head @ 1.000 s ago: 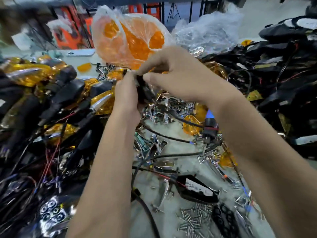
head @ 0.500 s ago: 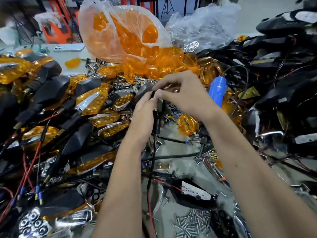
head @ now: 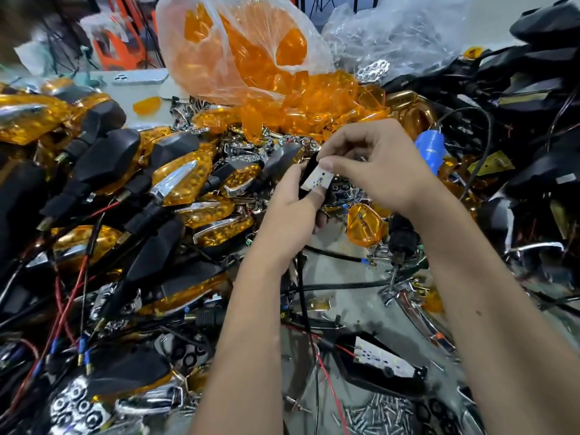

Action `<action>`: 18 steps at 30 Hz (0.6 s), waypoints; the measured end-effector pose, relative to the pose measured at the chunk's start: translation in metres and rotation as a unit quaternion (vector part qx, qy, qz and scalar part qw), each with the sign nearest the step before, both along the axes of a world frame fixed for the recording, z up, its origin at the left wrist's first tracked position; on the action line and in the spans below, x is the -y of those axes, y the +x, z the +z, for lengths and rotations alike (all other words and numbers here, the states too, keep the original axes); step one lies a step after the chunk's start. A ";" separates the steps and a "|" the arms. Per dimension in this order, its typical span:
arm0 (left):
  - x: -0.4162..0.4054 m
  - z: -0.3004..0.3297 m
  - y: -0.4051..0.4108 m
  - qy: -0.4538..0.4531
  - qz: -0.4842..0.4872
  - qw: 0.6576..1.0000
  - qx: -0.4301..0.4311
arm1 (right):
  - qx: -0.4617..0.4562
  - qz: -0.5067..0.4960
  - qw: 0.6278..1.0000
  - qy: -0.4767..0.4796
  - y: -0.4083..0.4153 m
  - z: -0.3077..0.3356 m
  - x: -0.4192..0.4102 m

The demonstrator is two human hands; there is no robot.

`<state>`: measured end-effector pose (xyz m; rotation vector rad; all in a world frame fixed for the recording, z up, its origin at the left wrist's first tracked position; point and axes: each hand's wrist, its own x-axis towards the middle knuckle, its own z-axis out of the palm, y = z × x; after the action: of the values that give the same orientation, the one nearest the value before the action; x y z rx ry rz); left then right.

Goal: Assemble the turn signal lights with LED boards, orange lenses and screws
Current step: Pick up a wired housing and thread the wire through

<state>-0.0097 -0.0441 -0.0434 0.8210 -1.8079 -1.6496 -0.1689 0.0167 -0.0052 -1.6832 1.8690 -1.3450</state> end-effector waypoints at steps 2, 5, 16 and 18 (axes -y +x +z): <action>-0.001 0.002 -0.001 0.004 -0.006 1.000 -0.005 | 0.021 -0.024 0.999 -0.001 -0.002 -0.004 0.002; -0.003 0.004 -0.002 0.001 -0.016 1.000 -0.002 | 0.048 -0.071 0.996 -0.034 -0.001 -0.008 0.006; -0.010 0.007 -0.004 0.035 -0.011 0.999 -0.019 | 0.139 -0.042 0.989 0.015 -0.003 -0.018 0.005; -0.012 0.007 -0.005 0.048 0.003 0.999 -0.021 | 0.163 -0.035 0.986 0.025 -0.004 -0.018 0.004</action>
<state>-0.0143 -0.0319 -0.0364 0.8259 -1.7077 -1.7494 -0.1728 0.0123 -0.0233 -1.2912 1.7676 -1.4848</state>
